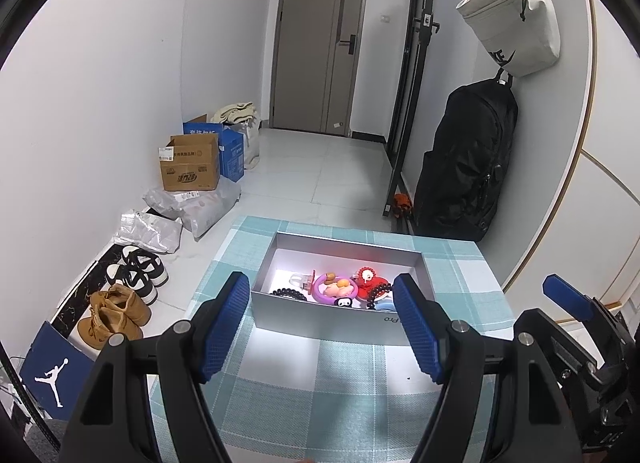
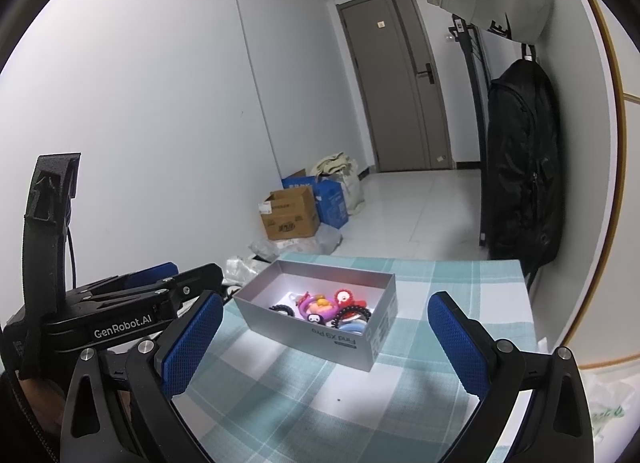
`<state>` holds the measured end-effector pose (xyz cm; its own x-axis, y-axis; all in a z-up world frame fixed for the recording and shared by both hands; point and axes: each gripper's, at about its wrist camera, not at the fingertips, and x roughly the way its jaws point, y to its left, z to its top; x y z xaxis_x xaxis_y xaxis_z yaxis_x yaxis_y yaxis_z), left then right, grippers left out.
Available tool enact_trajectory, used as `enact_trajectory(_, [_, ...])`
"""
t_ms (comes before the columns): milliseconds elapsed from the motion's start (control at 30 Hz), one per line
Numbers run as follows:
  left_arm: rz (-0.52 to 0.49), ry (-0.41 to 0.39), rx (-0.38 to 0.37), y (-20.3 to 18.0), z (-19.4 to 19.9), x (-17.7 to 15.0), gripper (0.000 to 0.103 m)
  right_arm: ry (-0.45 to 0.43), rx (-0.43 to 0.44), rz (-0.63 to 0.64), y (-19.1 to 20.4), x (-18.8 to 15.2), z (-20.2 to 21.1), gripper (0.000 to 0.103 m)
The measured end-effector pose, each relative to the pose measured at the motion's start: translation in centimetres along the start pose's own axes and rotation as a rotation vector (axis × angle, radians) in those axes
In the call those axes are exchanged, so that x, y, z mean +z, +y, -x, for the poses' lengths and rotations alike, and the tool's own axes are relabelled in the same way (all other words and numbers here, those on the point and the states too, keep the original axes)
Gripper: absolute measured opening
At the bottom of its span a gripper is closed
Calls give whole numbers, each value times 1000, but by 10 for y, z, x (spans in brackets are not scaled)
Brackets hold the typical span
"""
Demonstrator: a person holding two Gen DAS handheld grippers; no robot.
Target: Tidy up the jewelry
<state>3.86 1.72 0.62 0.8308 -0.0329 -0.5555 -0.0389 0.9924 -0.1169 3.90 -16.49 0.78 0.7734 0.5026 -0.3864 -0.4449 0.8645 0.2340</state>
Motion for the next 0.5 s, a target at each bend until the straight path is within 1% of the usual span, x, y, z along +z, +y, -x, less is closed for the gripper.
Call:
enact_trajectory(433, [0,-5,-7,1,1,2,70,18,-4,9,2,-2,-4,103])
enact_trajectory(500, [-1,-9,3,1,2,2,70,19,-5,10,2,-2,-3,103])
